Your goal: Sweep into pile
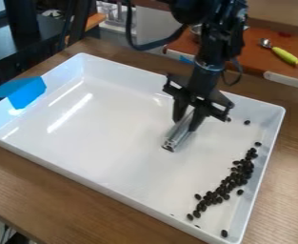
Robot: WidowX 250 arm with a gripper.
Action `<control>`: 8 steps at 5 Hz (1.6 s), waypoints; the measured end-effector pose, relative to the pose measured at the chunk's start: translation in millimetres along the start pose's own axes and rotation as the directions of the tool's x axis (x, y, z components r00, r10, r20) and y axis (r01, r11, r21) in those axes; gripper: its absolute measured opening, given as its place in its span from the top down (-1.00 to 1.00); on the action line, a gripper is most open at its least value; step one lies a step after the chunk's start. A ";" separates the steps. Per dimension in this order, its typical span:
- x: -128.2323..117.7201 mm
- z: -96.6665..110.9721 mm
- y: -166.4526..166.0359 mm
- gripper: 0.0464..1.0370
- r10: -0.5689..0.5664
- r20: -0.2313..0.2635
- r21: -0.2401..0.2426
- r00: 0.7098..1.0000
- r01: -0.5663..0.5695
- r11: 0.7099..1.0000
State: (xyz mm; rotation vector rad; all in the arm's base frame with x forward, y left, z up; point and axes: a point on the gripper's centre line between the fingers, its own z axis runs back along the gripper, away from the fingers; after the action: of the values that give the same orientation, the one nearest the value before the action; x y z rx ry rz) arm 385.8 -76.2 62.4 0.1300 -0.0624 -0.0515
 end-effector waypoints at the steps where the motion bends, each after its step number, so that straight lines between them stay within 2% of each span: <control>1: -6.5 4.4 -23.9 0.39 -0.038 -0.024 -0.050 0.999 0.037 0.998; 2: -9.6 11.4 -37.0 0.39 -0.055 -0.042 -0.085 0.998 0.051 0.995; 3: -9.7 14.5 -52.3 0.39 -0.105 -0.017 -0.099 0.994 0.103 0.990; 4: -1.4 33.0 -41.9 0.39 -0.090 0.060 -0.116 0.994 0.097 0.989; 5: -4.2 49.4 7.2 0.39 -0.038 0.089 -0.118 0.995 0.049 0.992; 6: -11.5 47.9 59.7 0.39 0.004 0.068 -0.092 0.998 0.002 0.996; 7: -22.4 43.5 102.9 0.39 0.015 0.039 -0.093 0.999 -0.012 0.996; 8: -40.2 36.3 148.7 0.39 0.042 0.008 -0.116 0.999 -0.041 0.992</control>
State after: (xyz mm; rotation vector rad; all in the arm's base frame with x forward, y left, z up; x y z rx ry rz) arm 350.3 68.7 115.5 0.0120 -0.0727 -0.0144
